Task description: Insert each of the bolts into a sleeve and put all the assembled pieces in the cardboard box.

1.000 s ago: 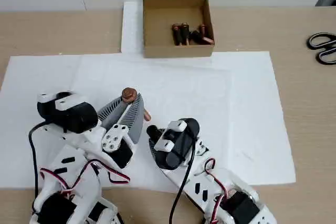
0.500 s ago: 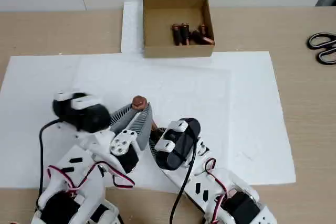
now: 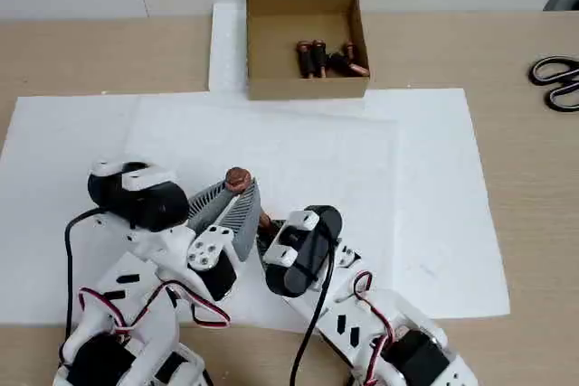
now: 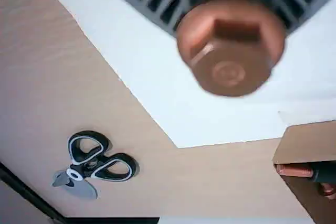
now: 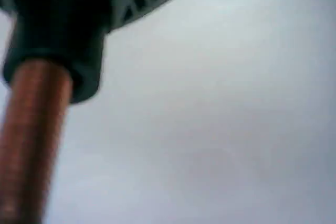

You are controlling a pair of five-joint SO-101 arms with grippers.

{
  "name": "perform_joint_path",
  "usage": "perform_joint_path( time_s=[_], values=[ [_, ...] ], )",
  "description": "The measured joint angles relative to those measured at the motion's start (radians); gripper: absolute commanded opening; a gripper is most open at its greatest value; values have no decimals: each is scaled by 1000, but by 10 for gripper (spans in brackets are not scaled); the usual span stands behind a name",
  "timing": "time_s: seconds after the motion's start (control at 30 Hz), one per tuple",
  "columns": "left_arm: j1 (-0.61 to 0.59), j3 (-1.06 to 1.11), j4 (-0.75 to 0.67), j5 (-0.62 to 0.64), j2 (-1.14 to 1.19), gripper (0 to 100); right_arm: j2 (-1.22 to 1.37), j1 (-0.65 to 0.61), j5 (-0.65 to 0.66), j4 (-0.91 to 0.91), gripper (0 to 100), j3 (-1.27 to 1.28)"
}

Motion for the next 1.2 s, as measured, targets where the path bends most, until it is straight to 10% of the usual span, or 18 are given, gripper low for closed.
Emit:
perform_joint_path(
  time_s=[1.2],
  values=[
    [101,175,12,-49,-6,6,0,32,18,3,3,-32]
  ],
)
